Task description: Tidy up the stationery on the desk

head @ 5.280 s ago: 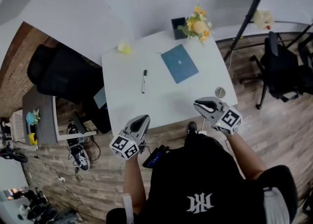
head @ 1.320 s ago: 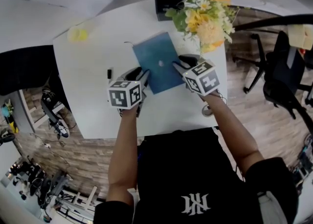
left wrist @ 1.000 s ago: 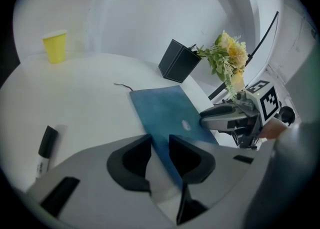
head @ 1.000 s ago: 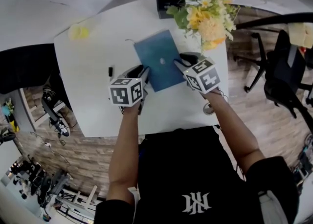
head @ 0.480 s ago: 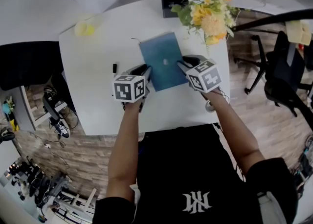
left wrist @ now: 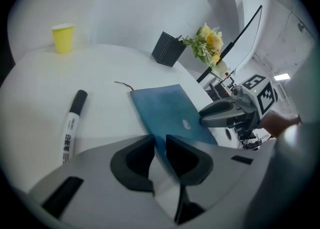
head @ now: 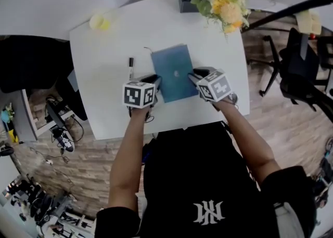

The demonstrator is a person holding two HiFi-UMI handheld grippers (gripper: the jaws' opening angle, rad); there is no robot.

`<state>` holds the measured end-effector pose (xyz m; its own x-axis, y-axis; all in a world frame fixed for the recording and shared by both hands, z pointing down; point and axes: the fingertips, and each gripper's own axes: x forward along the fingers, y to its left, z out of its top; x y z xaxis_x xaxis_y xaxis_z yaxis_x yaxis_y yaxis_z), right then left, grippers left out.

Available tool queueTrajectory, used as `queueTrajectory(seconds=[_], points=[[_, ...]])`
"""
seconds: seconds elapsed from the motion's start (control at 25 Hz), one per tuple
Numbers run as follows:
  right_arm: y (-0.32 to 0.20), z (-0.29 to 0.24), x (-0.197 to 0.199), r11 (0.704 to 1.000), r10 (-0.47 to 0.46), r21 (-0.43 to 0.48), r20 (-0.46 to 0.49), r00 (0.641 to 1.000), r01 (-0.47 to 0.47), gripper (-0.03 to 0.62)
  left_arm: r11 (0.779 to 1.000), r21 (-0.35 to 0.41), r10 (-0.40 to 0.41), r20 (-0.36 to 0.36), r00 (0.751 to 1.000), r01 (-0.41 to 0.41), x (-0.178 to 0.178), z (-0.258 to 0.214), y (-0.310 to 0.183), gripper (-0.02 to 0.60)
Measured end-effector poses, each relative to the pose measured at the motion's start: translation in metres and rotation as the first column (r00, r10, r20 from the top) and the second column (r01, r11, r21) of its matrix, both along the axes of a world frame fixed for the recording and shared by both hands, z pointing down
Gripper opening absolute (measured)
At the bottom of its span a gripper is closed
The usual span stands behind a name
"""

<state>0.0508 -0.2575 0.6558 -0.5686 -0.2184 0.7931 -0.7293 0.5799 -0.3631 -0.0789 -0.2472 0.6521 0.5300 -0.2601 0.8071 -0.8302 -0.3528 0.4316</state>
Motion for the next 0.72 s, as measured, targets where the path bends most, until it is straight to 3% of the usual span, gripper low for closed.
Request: queueTrajectory(seconds=[0.4, 0.72], points=[[0.066, 0.004, -0.051, 1.000, -0.015, -0.024, 0.006, 1.000, 0.015, 0.120, 0.999, -0.004, 0.046, -0.004, 0.999, -0.046, -0.051, 0.003, 0.057, 0.071], [0.091, 0.004, -0.067, 1.000, 0.001, -0.016, -0.022, 1.000, -0.001, 0.120, 0.997, -0.007, 0.076, -0.018, 0.997, -0.076, -0.069, 0.004, 0.079, 0.067]])
